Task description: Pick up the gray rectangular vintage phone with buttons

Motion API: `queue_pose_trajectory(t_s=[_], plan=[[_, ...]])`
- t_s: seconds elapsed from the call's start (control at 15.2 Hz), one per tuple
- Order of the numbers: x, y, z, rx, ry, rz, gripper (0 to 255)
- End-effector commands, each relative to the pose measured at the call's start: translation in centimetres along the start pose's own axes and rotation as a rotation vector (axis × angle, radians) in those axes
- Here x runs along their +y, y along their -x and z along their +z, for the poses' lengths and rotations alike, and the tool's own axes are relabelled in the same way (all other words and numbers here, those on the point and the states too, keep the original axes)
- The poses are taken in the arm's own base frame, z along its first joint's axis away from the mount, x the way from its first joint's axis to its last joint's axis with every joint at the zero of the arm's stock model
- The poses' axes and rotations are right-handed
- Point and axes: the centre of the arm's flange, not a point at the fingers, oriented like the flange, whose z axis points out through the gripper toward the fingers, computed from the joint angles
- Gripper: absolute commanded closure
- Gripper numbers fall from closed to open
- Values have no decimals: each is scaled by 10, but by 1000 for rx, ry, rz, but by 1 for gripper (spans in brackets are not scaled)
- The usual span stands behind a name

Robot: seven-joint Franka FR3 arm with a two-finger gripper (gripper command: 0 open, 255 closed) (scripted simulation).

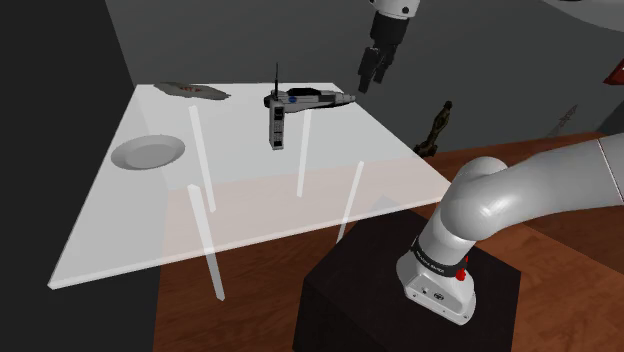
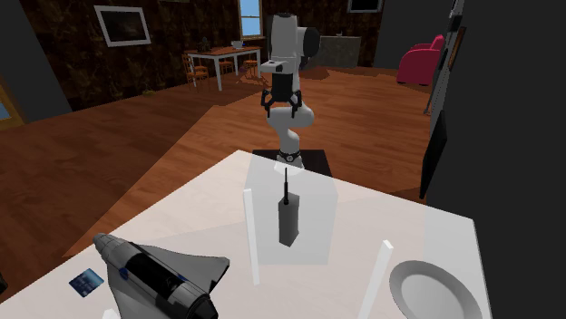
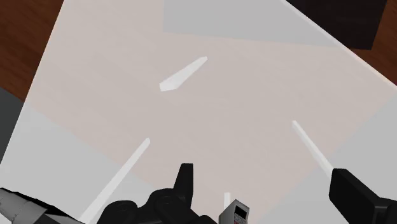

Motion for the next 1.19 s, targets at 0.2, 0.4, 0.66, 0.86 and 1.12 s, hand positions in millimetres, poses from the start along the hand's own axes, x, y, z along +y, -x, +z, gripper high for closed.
queue_pose_trajectory(t_s=[0.2, 0.4, 0.66, 0.86, 1.12], plan=[[-10, -39, 15, -21, 9, 49, 0], [-18, -78, 31, -43, 18, 98, 0], [-26, -130, 53, -71, 31, 163, 0], [-29, -169, 71, -92, 40, 212, 0], [-30, -220, 96, -121, 52, 278, 0]])
